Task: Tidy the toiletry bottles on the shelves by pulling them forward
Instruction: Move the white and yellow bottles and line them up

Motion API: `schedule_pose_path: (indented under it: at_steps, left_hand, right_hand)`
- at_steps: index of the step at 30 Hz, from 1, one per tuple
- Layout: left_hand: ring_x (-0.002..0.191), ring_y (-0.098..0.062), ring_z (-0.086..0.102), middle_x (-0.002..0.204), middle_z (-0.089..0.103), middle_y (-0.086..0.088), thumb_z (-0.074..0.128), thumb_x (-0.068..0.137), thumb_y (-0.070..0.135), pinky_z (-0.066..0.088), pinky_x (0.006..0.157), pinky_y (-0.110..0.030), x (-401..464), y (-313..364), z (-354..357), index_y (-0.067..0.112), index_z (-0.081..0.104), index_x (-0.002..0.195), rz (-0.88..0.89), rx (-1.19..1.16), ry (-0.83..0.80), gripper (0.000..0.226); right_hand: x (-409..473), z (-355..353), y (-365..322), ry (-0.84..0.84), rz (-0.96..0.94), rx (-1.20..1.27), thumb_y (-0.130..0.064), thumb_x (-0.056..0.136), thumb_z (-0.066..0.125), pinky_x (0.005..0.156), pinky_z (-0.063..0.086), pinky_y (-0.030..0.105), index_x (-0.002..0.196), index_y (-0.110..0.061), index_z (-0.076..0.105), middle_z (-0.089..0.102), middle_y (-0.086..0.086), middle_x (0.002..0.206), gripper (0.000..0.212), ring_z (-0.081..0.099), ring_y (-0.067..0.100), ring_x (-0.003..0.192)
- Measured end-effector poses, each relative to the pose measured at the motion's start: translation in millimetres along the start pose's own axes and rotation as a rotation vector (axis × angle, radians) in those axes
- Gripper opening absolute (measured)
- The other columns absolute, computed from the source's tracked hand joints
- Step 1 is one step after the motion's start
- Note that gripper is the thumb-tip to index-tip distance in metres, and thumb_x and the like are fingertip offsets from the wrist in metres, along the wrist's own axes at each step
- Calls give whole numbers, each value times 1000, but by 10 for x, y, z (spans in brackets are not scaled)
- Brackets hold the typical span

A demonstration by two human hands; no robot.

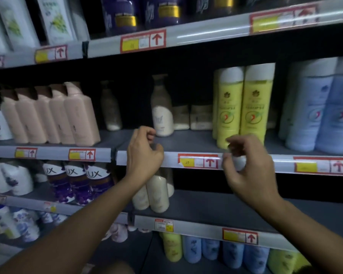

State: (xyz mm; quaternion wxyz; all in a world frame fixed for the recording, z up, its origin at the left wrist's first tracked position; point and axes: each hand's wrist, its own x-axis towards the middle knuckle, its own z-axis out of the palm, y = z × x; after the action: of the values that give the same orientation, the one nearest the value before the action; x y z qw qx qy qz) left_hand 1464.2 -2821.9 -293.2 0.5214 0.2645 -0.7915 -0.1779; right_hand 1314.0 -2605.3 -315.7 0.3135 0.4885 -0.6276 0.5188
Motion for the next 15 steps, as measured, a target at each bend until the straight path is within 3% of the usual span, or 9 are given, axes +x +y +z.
schedule_pose_path:
  at_steps: [2, 5, 9, 12, 15]
  left_hand:
    - [99, -22, 59, 110, 52, -1, 75, 83, 12, 45, 85, -28, 228, -12, 122, 19, 56, 112, -71, 46, -38, 36]
    - [119, -33, 56, 128, 47, -11, 87, 78, 31, 46, 100, -35, 589, -58, 346, 14, 49, 126, -218, 131, -88, 64]
    - [132, -38, 46, 140, 40, -16, 93, 67, 54, 41, 108, -40, 955, -65, 618, 12, 37, 135, -321, 147, -42, 98]
    - [134, -41, 48, 144, 42, -20, 92, 64, 62, 43, 105, -42, 1094, -57, 776, 10, 33, 137, -375, 137, -2, 107]
    - [135, -43, 50, 146, 47, -22, 94, 61, 62, 45, 103, -45, 1156, -90, 833, 8, 33, 142, -410, 165, 57, 115]
  right_hand:
    - [180, -92, 173, 89, 42, -73, -12, 88, 70, 84, 51, 45, 120, -2, 58, 54, 12, 108, 35, 58, 29, 97]
    - [422, -114, 406, 105, 180, -143, -21, 86, 77, 96, 50, 56, 132, -1, 49, 45, 17, 126, 57, 52, 36, 116]
    - [574, -67, 565, 88, 257, -223, -40, 83, 77, 108, 41, 51, 142, 1, 42, 44, 22, 136, 80, 44, 38, 128]
    - [617, -60, 623, 13, 397, -67, -39, 81, 82, 104, 47, 45, 149, -11, 33, 52, 7, 138, 89, 53, 24, 124]
    - [584, -69, 646, -18, 438, -34, -38, 81, 81, 92, 48, 36, 145, -24, 39, 57, -12, 123, 78, 56, 10, 107]
